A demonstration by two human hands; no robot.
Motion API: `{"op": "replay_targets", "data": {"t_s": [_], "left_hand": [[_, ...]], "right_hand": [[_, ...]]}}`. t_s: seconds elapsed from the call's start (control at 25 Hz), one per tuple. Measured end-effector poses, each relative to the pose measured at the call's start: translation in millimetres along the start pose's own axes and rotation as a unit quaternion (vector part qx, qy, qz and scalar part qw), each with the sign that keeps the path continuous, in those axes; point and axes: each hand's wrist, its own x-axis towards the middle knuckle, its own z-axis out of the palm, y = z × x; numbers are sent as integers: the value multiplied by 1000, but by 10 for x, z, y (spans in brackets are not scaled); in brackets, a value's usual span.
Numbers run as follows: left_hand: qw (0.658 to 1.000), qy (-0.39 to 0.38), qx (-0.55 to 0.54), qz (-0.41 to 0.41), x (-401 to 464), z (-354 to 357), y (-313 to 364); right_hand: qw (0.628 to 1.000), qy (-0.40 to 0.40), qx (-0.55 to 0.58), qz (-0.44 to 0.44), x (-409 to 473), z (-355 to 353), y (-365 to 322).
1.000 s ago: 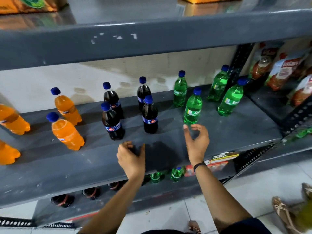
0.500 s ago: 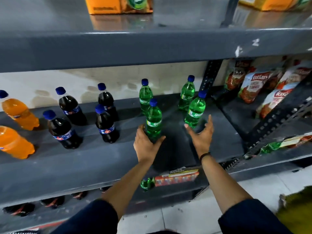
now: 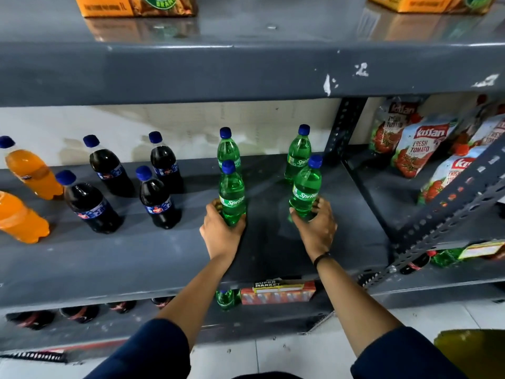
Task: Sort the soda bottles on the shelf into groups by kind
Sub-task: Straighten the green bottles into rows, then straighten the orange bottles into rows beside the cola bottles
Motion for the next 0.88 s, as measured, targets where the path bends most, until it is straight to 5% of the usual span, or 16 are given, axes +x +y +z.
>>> {"op": "replay_targets", "data": {"t_s": [0.28,0.56,0.88], "left_hand": [[1000,-25,8,13,4,0,-16],[998,-37,-52,24,1,-374,-362],[993,91,-66,-27,159,-1951,-1280]], "right_hand": [[999,-38,0,-5,0,-27,36],[994,58,83,31,-619,25,-342],[980,-143,138,-13,-2001,1166,-1362]]}}
